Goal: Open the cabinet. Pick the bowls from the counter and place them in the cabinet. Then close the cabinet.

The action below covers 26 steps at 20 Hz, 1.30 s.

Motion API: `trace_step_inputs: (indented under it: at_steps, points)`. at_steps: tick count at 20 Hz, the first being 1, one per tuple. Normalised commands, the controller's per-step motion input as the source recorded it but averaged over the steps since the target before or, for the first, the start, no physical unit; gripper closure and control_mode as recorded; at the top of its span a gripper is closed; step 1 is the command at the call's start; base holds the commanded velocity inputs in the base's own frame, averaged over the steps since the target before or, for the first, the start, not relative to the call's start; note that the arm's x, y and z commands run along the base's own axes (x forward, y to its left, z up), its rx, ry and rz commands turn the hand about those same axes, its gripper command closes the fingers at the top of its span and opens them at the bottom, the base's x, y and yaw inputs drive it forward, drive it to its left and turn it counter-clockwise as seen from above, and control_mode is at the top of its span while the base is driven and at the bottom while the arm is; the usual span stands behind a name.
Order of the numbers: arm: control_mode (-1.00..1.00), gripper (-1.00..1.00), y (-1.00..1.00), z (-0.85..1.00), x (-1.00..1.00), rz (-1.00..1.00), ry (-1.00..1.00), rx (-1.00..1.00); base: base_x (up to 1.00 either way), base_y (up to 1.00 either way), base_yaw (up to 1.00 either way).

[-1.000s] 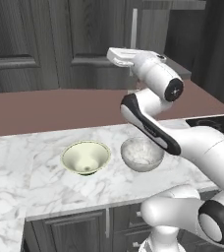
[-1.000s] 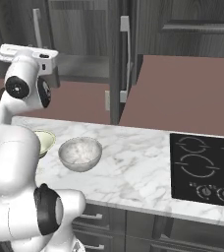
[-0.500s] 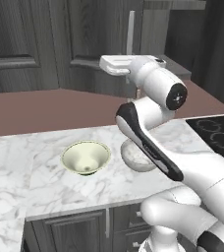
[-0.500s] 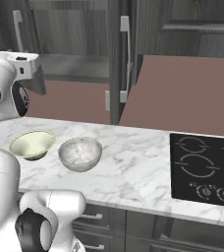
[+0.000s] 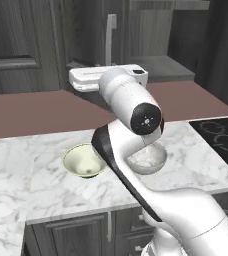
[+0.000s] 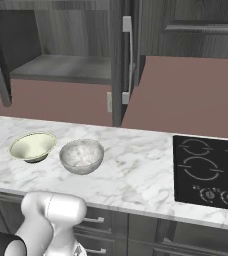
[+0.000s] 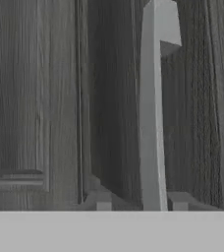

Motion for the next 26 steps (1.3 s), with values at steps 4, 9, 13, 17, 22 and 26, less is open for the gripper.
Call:
trace_step_inputs:
  at_steps: [4, 9, 13, 17, 22, 26]
  points:
    - [-1.0, 1.0, 0.92, 0.19, -0.77, -0.12, 0.09, -0.07, 0.0, 0.0, 0.0]
    - [-1.0, -1.0, 0.23, 0.13, -0.58, -0.14, 0.1, -0.03, 0.0, 0.0, 0.0]
    - [-1.0, -1.0, -0.85, 0.31, -0.76, -0.12, 0.03, 0.0, 0.0, 0.0, 0.0]
    - [-1.0, -1.0, -0.97, 0.35, -0.97, -0.07, 0.0, 0.04, 0.0, 0.0, 0.0]
    - [-1.0, -1.0, -1.0, 0.03, -0.2, -0.01, 0.04, 0.03, 0.0, 0.0, 0.0]
    - [-1.0, -1.0, -0.85, -0.05, 0.41, 0.02, 0.02, 0.02, 0.0, 0.0, 0.0]
